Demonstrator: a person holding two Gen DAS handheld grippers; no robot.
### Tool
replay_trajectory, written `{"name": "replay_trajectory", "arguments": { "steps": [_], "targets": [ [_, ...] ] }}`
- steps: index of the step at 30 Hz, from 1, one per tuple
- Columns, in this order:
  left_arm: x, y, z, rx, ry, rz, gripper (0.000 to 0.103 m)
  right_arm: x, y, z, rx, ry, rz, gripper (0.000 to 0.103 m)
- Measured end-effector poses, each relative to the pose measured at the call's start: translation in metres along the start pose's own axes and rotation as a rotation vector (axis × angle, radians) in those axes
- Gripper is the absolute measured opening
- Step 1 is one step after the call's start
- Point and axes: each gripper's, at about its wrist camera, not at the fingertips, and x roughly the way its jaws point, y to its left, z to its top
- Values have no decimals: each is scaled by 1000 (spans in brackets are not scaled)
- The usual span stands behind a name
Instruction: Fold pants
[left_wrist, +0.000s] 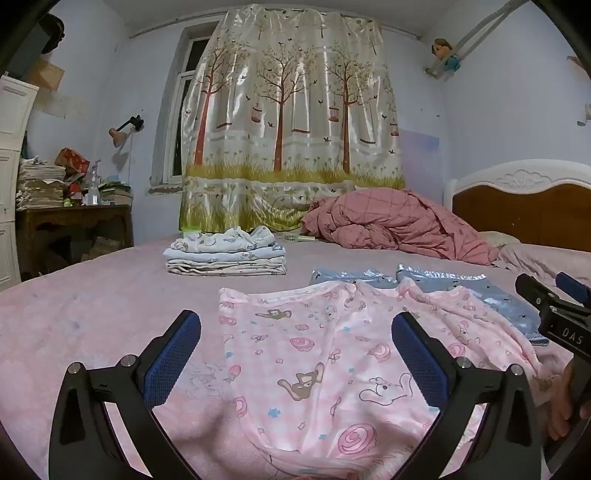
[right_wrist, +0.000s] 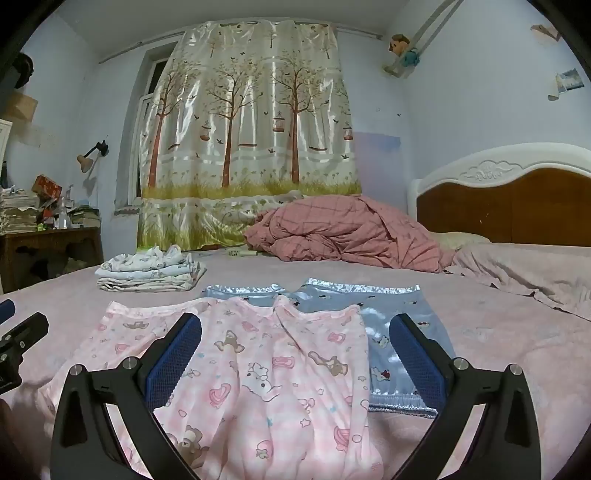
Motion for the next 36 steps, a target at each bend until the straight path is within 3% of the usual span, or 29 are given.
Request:
{"name": "replay_trajectory", "arguments": {
  "steps": [36],
  "targets": [
    [-3, 13, 8, 12, 8, 17, 103, -3, 3, 0, -3, 7, 3, 102]
  ]
}}
